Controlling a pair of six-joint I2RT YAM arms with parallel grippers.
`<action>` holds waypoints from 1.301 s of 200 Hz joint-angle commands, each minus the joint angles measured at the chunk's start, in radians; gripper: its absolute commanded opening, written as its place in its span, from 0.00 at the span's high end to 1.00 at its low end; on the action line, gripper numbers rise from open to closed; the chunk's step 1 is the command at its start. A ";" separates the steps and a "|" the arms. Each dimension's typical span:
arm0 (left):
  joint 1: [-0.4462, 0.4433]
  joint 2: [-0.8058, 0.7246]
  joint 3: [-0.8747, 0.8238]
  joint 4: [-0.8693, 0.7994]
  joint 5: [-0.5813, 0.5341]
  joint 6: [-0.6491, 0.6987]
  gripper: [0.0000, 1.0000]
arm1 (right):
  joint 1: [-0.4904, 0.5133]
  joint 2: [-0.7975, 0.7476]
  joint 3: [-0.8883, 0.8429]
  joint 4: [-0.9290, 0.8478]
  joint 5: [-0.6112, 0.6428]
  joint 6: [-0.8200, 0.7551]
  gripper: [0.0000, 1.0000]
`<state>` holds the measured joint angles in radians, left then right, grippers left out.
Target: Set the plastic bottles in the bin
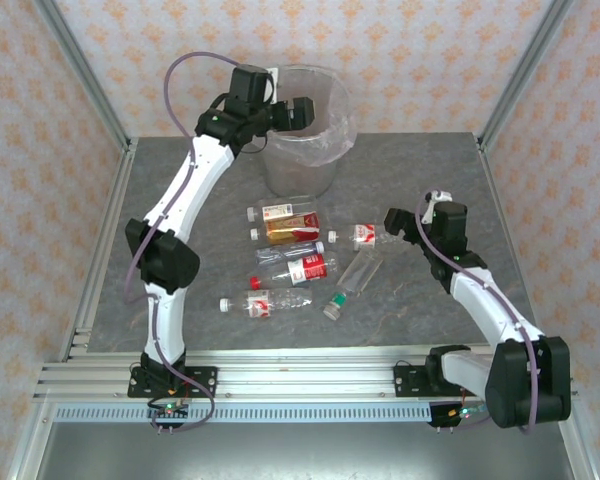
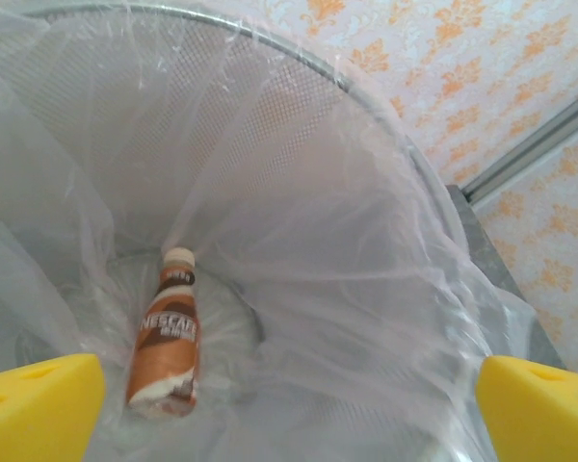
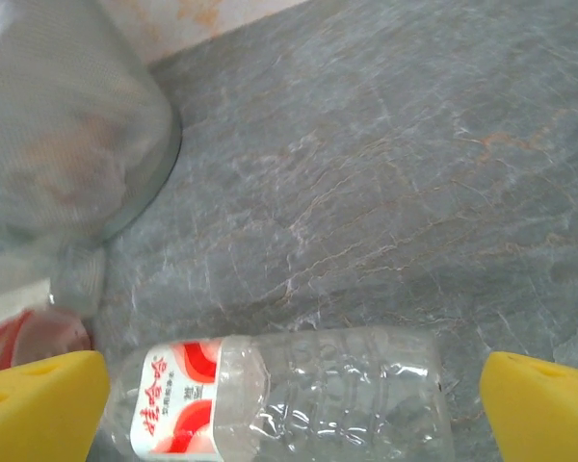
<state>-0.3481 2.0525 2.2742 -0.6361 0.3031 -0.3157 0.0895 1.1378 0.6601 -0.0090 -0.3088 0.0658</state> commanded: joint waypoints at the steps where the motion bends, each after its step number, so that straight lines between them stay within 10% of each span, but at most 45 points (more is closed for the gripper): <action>1: -0.006 -0.152 -0.095 0.081 0.050 -0.016 0.00 | 0.007 0.076 0.117 -0.173 -0.060 -0.282 0.01; 73: -0.005 -0.521 -0.579 0.262 -0.108 -0.060 0.00 | -0.016 0.370 0.451 -0.652 -0.129 -0.835 0.01; 137: 0.009 -0.745 -0.890 0.271 -0.393 -0.135 0.00 | -0.013 0.535 0.567 -0.708 -0.049 -1.121 0.01; 260: 0.076 -0.948 -1.164 0.191 -0.564 -0.282 0.00 | 0.039 0.771 0.612 -0.671 0.068 -1.268 0.01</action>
<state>-0.2852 1.1362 1.1316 -0.4164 -0.2008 -0.5694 0.1158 1.8763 1.2705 -0.6987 -0.2844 -1.1774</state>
